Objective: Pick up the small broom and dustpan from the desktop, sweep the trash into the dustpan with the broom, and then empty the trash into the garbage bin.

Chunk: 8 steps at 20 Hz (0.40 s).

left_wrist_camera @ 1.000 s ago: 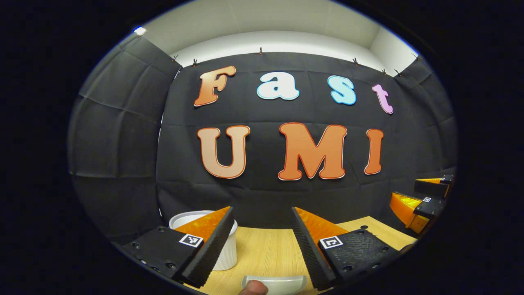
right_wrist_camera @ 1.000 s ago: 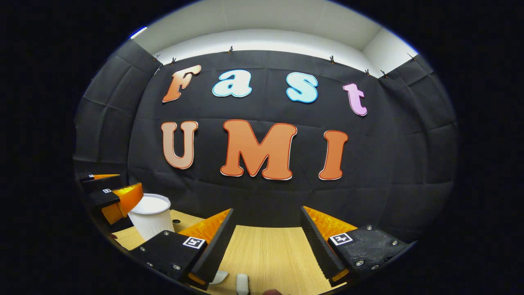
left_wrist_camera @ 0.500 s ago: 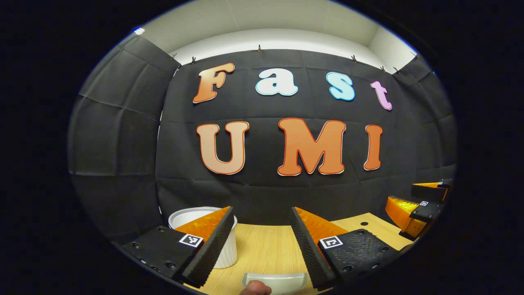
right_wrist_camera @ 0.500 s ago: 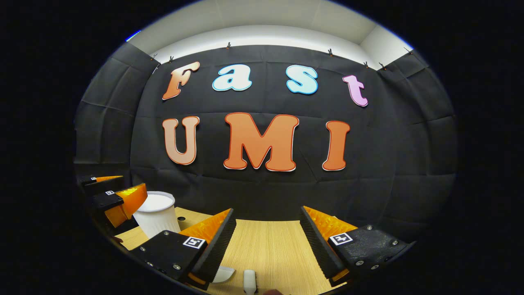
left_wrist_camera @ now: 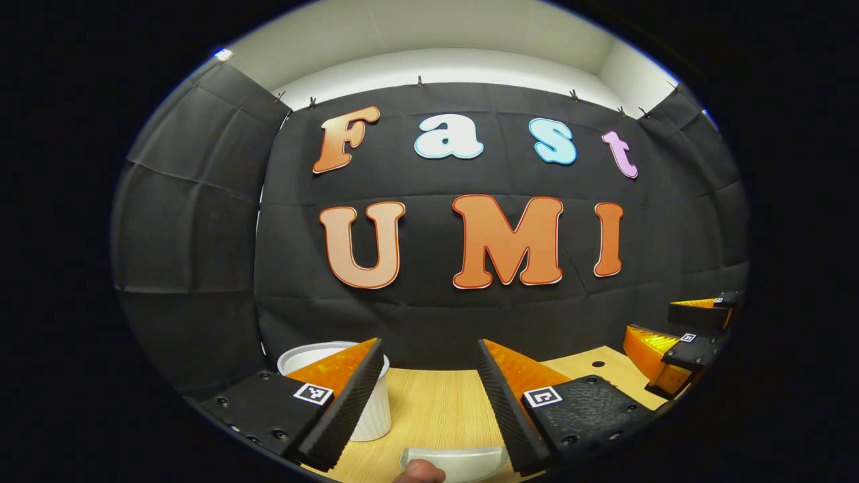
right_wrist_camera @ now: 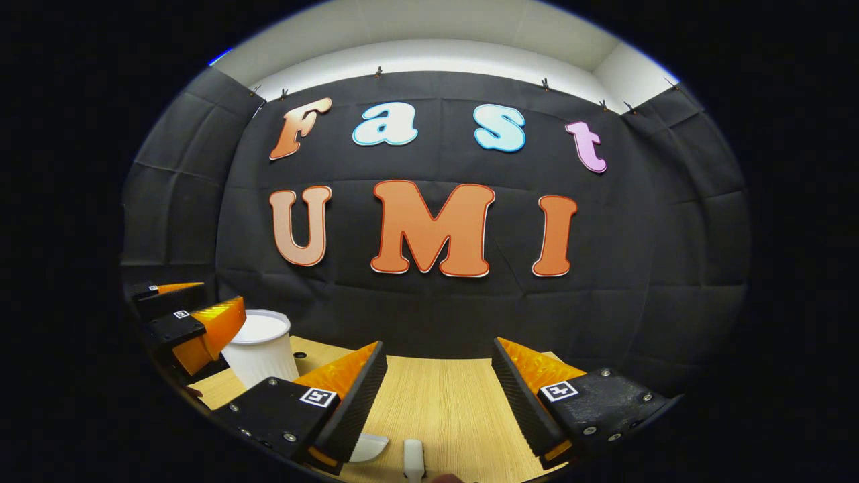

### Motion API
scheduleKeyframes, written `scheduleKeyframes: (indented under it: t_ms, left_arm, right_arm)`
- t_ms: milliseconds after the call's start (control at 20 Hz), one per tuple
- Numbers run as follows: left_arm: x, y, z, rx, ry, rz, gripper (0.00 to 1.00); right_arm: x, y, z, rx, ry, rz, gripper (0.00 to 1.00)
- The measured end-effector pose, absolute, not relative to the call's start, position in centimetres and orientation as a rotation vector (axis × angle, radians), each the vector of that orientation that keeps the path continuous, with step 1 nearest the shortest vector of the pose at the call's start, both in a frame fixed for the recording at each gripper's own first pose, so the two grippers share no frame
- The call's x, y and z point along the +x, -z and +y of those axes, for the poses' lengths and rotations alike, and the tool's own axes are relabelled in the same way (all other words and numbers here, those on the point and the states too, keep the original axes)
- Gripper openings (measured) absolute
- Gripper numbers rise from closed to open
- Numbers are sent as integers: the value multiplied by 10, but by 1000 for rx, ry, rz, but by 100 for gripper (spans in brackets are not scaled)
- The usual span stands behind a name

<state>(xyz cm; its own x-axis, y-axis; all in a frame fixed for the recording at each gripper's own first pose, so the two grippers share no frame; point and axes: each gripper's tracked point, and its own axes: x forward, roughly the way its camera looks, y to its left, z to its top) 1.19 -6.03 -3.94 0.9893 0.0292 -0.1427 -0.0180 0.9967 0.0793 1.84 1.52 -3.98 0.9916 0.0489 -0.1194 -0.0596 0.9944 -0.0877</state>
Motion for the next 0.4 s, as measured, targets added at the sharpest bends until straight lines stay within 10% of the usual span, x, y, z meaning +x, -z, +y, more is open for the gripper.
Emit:
scheduleKeyframes:
  t_ms: [400]
  left_arm:
    - [10, 36, -63, 101, -37, 146, 88]
  right_arm:
    - [23, 42, 23, -95, -74, 127, 94]
